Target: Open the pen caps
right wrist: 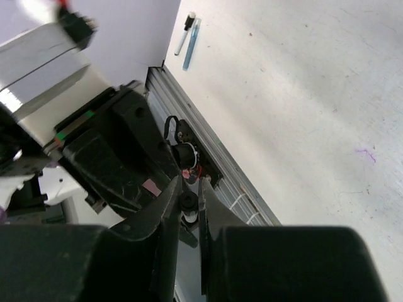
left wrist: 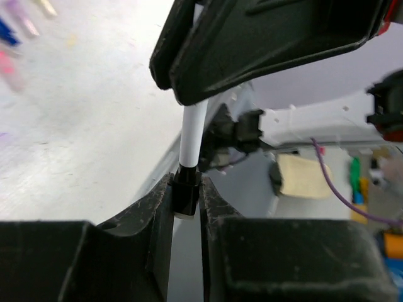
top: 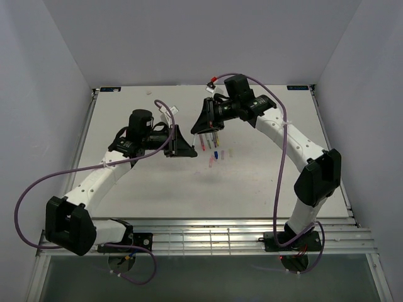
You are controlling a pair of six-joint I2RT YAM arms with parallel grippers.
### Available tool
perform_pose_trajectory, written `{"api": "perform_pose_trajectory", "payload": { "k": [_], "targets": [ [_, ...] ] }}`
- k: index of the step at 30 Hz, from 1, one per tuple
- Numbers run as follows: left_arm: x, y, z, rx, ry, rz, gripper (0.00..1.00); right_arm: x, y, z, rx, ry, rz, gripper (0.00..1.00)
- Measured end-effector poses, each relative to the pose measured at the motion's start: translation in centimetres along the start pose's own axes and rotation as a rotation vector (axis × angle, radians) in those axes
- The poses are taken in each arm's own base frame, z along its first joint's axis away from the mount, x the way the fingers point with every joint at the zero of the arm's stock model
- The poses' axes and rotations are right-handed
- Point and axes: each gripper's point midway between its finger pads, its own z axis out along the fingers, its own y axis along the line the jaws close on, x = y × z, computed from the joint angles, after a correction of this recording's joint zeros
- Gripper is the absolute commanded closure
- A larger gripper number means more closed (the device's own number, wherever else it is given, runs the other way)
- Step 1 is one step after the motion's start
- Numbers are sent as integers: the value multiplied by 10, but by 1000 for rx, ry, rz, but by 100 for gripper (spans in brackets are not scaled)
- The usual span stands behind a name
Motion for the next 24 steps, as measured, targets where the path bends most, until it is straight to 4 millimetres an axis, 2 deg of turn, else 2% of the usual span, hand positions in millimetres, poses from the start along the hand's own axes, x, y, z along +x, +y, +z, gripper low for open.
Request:
{"api": "perform_pose_trajectory", "payload": {
  "k": [3, 10, 13, 16, 18, 21, 24],
  "targets": [
    [-4, 16, -5, -160, -51, 39, 100, -8, -11, 12, 56, 7, 56, 92],
    [11, 47, -27, -443, -130, 100, 100, 0, -27, 46, 144, 103, 190, 92],
    [25, 53, -33, -433, -153, 100, 100, 3, -33, 61, 171, 144, 231, 92],
    [72, 57, -37, -364, -105, 53, 100, -19, -55, 67, 212, 92, 236, 92],
    [90, 51, -37, -295, -80, 45, 100, -32, -69, 67, 215, 66, 255, 92],
    [99, 36, -33, -193, -46, 52, 100, -43, -81, 64, 184, 40, 300, 92],
    [100, 36, -33, -188, -34, 54, 100, -48, -81, 67, 157, 31, 308, 92]
  ]
}}
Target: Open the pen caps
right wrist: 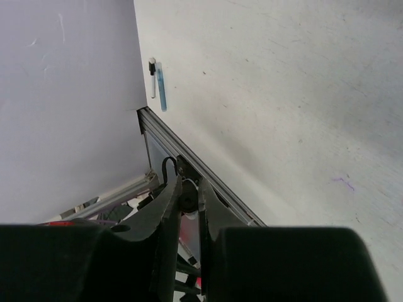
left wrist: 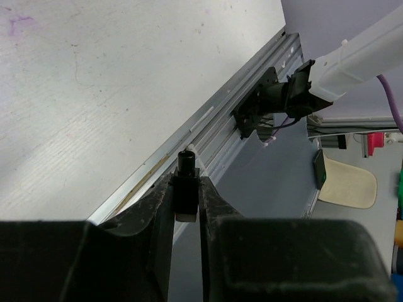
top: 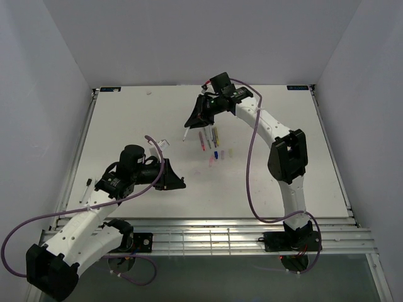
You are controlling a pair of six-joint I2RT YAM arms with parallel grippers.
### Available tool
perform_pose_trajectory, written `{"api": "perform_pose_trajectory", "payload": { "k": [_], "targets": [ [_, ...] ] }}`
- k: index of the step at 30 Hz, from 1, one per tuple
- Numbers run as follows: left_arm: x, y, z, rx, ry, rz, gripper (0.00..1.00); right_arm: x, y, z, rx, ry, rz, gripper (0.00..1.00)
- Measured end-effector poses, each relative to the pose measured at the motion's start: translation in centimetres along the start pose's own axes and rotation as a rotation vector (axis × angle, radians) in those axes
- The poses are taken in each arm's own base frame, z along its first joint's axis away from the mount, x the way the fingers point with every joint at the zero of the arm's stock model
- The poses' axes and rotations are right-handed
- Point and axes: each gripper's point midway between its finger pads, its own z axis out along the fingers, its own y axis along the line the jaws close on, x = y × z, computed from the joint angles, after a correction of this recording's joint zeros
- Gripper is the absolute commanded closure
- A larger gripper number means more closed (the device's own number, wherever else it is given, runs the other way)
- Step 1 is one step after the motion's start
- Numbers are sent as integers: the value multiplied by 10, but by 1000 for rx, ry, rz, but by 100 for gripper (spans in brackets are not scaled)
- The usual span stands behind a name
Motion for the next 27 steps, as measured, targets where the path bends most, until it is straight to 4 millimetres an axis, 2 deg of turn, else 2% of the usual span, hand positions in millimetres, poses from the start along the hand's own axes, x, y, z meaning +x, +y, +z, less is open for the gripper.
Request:
{"api": "perform_pose_trajectory", "payload": {
  "k": [3, 6, 17, 21, 27],
  "targets": [
    [0, 4, 0, -34, 12, -10, 100, -4, 4, 5, -3, -1, -21, 92],
    [-4, 7, 0, -61, 12, -15, 100, -18, 2, 16, 13, -23, -75, 92],
    [-6, 9, 1, -86, 10, -67, 100, -25, -80, 34, 285, -50, -240, 92],
    [-5, 6, 1, -76, 20, -88, 100, -28, -109, 46, 361, -34, -296, 92],
    [0, 5, 2, -70, 49, -131, 100, -20, -145, 70, 437, 19, -344, 92]
  ]
}}
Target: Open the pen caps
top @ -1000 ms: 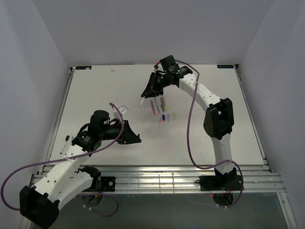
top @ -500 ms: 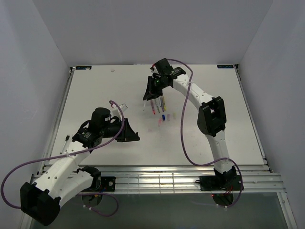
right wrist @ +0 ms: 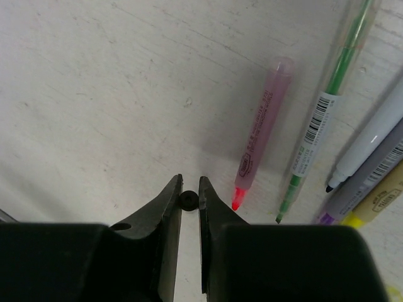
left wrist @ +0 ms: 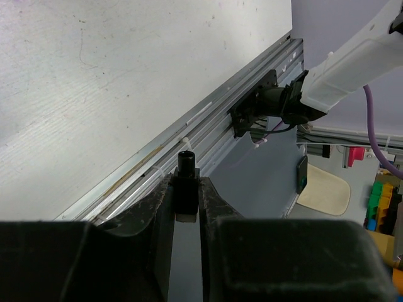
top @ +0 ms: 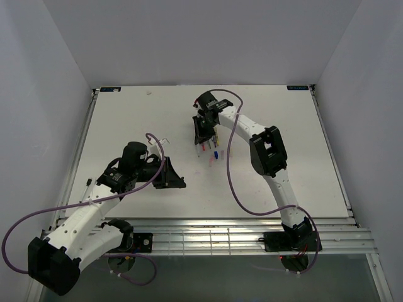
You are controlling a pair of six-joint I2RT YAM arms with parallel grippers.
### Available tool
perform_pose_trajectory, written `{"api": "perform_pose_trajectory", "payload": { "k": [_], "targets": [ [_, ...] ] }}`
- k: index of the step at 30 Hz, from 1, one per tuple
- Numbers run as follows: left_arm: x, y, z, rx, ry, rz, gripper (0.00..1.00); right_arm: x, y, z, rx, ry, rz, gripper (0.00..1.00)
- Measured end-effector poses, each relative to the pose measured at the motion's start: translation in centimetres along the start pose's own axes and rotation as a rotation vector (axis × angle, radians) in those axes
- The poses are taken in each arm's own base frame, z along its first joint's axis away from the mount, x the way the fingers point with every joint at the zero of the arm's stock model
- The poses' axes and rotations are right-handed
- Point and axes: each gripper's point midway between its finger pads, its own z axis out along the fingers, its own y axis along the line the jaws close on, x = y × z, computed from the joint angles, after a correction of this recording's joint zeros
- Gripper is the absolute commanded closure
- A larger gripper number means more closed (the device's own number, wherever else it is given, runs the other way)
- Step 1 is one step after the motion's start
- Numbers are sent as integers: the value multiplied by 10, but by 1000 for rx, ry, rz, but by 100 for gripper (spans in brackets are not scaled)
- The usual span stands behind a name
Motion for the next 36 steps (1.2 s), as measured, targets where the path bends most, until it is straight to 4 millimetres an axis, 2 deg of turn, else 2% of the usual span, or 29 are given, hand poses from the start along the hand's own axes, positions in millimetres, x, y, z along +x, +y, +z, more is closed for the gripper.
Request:
{"api": "perform_pose_trajectory", "payload": {
  "k": [4, 14, 23, 31, 36],
  "targets": [
    [2, 0, 0, 1, 8, -7, 100, 4, -4, 10, 15, 11, -23, 92],
    [2, 2, 4, -3, 41, -30, 100, -1, -5, 15, 37, -20, -66, 91],
    [0, -5, 2, 11, 35, -44, 100, -9, -15, 29, 72, -68, -114, 77],
    [4, -10, -5, 16, 28, -64, 100, -35, -16, 35, 72, -142, -141, 63],
    [5, -8, -4, 9, 37, -74, 100, -42, -18, 35, 70, -163, -144, 61]
  ]
}}
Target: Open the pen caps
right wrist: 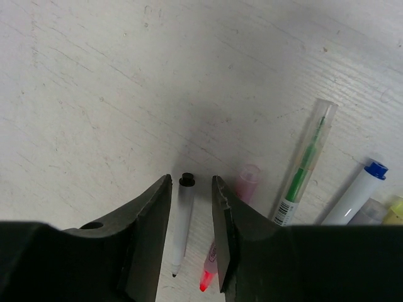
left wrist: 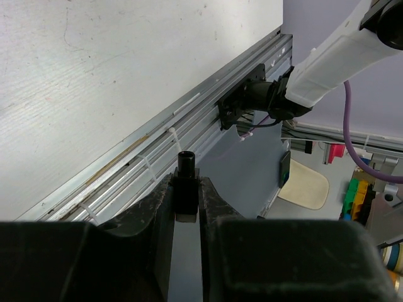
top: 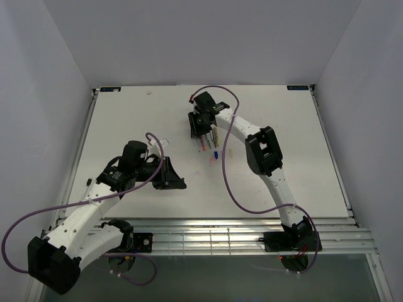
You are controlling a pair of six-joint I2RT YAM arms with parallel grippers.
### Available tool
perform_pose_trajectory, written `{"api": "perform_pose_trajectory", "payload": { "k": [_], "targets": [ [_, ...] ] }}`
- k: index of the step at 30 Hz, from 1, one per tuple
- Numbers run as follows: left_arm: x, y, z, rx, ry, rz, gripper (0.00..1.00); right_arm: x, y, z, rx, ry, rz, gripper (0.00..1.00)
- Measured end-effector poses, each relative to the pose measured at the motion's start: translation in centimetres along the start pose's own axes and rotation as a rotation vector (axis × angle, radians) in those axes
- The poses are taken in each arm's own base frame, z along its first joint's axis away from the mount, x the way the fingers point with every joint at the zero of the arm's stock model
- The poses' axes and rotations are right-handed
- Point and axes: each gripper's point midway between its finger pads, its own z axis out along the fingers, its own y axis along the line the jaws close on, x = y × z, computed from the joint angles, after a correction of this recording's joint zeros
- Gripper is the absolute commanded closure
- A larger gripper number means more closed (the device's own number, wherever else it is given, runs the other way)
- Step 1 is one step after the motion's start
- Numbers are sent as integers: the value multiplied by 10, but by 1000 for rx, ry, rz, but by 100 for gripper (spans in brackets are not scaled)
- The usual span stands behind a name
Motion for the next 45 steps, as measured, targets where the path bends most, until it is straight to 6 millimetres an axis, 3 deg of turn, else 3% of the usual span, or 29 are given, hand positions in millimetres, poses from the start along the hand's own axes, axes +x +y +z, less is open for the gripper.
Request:
{"api": "perform_pose_trajectory", "payload": {
  "k": [9, 13, 17, 23, 26, 28, 34, 36, 40, 41, 45],
  "targets": [
    [-4, 5, 6, -23, 9, -24, 100, -3, -3, -4, -7, -7, -7, 57],
    [-12, 12, 15, -43, 3, -51, 100, -6, 4, -21, -31, -13, -6, 54],
    [-22, 27, 33, -78, 7, -88, 100, -26, 22, -76, -56, -79, -6, 52],
    [-41, 68, 69, -214, 37, -169, 100, -42, 53, -211, -104, -249, -15, 51],
    [-60, 82, 85, -272, 29, -175, 100, -18, 55, -259, -129, -277, 5, 51],
    [-77, 87, 96, -304, 14, -159, 100, 11, 45, -278, -128, -259, 44, 51],
    [-123, 95, 140, -387, -7, -67, 100, 78, 16, -290, -92, -174, 150, 50],
    [-128, 101, 152, -411, 1, -49, 100, 93, 10, -296, -90, -168, 179, 50],
    [-121, 121, 166, -475, 36, -47, 100, 104, 0, -317, -84, -215, 212, 50],
    [-118, 126, 167, -492, 44, -51, 93, 105, -3, -322, -82, -230, 219, 50],
    [-108, 136, 170, -534, 67, -69, 87, 109, -14, -333, -69, -261, 246, 49]
  ]
}}
